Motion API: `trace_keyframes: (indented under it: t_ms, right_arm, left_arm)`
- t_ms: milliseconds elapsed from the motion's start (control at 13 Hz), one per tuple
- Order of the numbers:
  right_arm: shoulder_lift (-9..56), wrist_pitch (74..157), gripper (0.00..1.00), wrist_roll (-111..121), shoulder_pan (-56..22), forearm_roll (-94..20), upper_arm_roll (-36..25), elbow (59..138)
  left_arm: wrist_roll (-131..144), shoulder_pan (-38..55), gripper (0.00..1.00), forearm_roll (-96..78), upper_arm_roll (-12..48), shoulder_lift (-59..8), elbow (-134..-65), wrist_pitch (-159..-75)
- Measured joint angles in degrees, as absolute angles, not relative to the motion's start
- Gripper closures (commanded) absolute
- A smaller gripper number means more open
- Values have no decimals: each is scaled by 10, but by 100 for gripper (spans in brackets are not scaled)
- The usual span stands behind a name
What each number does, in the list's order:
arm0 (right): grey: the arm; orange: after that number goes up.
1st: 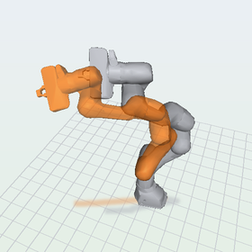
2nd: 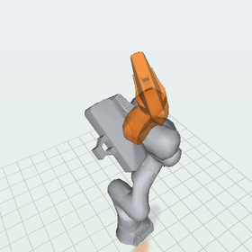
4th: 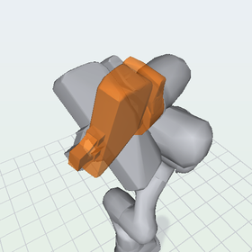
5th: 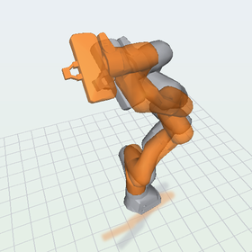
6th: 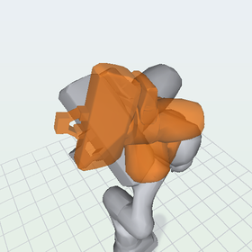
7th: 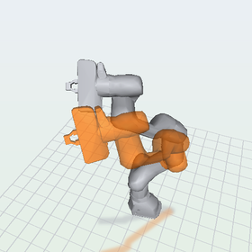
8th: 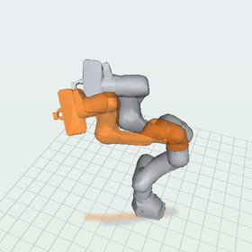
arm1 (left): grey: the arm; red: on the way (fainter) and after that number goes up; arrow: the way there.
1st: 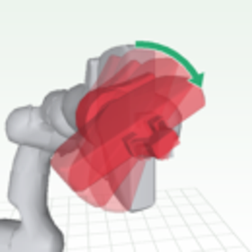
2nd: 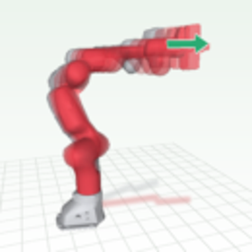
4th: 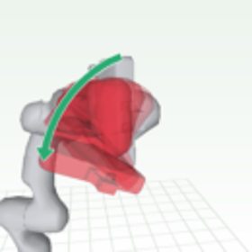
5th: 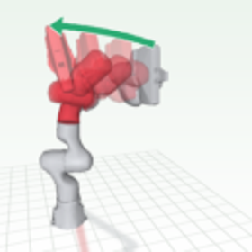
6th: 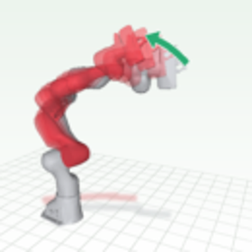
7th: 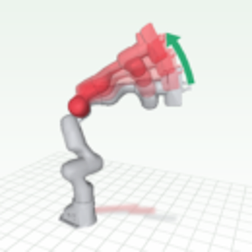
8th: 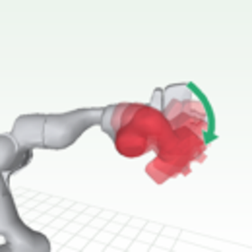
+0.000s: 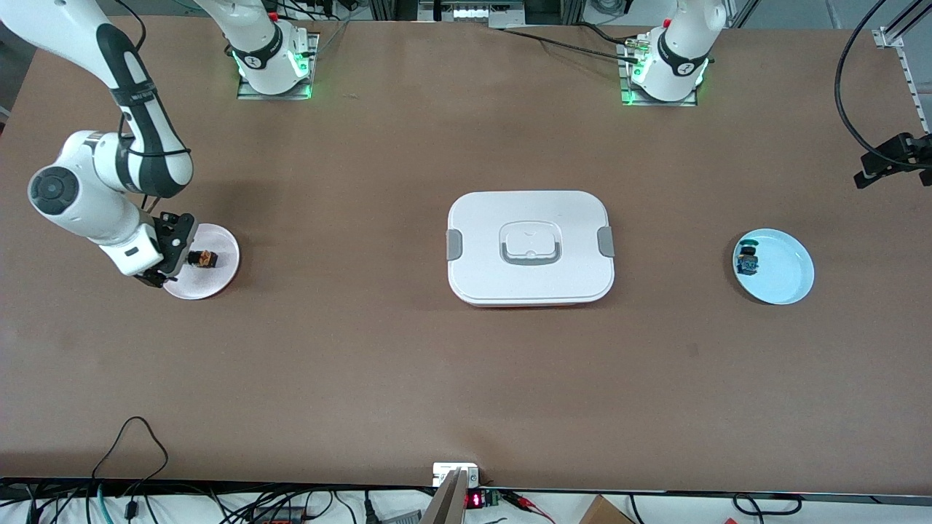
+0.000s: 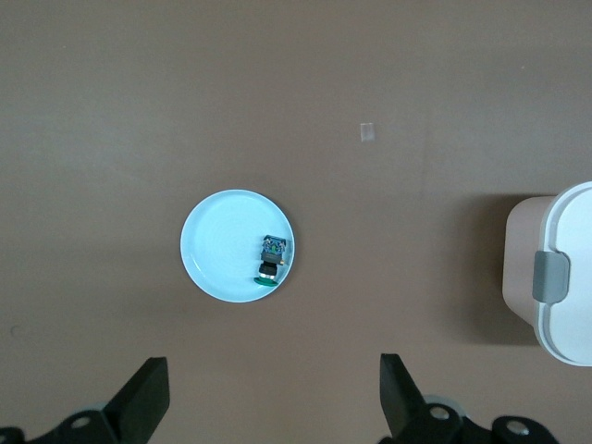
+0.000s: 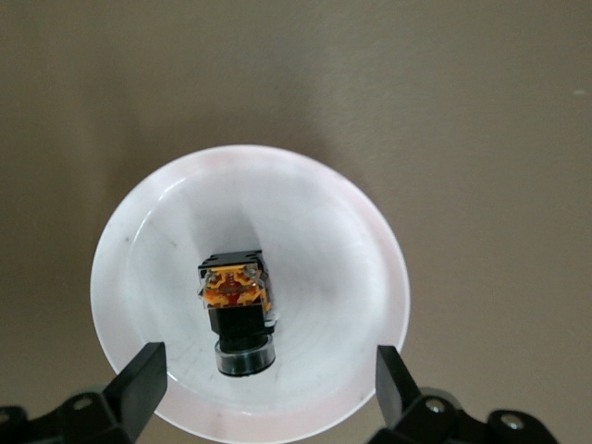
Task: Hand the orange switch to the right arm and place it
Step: 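Open the right gripper and lift it off the switch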
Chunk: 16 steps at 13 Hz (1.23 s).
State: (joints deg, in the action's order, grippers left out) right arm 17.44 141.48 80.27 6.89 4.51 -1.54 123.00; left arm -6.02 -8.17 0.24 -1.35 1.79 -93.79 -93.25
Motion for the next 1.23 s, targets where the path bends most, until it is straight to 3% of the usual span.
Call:
trace_keyframes:
  t_ms: [537, 1226]
  right_arm:
    - [111, 1276, 0, 623, 61, -46, -9, 1139]
    - [76, 996, 0, 225, 28, -93, -7, 1013]
  left_arm:
    - [-60, -90, 0, 2, -13, 18, -930, -932]
    - [-60, -91, 0, 2, -13, 18, -918, -932]
